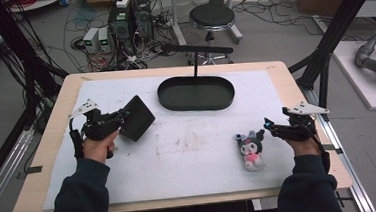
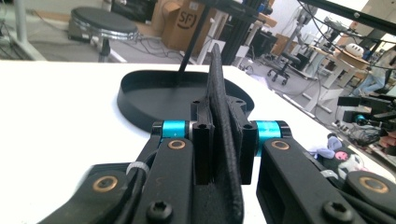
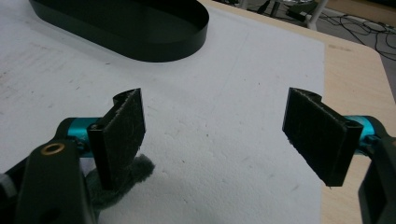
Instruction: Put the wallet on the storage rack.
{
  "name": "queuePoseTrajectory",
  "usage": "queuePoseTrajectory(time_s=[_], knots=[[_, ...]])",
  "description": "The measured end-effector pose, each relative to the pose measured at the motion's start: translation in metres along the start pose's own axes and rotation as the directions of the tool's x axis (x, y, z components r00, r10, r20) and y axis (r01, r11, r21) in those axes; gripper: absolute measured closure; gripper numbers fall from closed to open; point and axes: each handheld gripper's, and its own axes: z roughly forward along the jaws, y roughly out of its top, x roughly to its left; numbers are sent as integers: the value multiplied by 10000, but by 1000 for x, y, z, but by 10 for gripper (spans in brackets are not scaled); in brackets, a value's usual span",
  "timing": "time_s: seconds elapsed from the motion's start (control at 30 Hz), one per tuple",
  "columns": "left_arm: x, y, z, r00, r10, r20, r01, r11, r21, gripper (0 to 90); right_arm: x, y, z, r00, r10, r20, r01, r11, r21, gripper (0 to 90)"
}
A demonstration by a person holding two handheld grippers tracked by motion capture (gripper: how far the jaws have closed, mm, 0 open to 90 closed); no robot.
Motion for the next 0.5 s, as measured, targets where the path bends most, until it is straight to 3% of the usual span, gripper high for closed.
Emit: queuePoseTrajectory(time_s=[0.2,0.5], knots=[[-1,0,5,9993,75,359,-115,9935,1132,820,1,1,1,10000,12,-16,-12,10000,25,216],[-9,20,11,9977,516,451,-544,9964,650,820,0,1,2,10000,-27,-40,27,10000,-11,216]])
